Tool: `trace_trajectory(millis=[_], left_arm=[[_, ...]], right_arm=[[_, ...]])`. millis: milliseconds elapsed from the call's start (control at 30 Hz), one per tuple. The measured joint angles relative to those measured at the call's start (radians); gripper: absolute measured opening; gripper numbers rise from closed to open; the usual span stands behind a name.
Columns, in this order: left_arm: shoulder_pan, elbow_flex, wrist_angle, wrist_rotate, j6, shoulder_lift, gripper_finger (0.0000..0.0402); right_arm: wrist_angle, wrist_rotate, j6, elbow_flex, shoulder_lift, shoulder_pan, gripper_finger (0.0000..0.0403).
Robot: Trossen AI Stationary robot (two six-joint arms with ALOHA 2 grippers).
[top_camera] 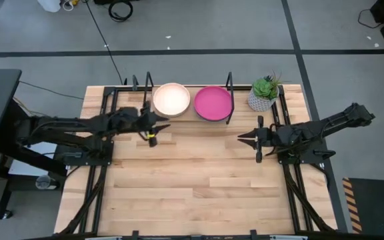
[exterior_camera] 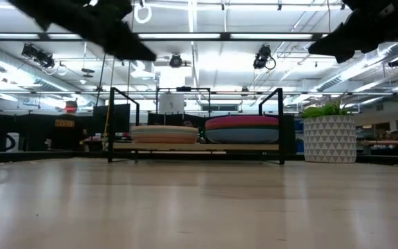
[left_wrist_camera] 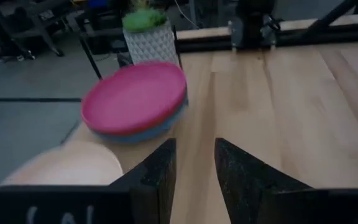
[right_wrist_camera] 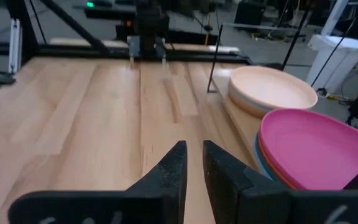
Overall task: Place and stack plates onto a shelf
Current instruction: Return to Home Position
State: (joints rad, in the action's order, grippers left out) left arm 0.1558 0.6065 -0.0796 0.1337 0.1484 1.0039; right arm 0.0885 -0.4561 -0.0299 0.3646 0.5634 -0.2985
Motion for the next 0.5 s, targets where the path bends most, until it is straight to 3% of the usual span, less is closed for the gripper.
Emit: trace_trajectory(millis=[267, 500], left_arm=[[-0.041, -0.284, -0.097, 0.001, -0.082, -0.255, 0.0116], [-0.069, -0.450, -0.131, 0.002, -0.127, -0.480, 0.0116]], right_arm=[[-0.168, -0.034, -0.010, -0.147, -0.085, 0.007, 0.0050], [-0.163, -0.060, -0.062, -0.221, -0.214, 0.027, 0.0050]])
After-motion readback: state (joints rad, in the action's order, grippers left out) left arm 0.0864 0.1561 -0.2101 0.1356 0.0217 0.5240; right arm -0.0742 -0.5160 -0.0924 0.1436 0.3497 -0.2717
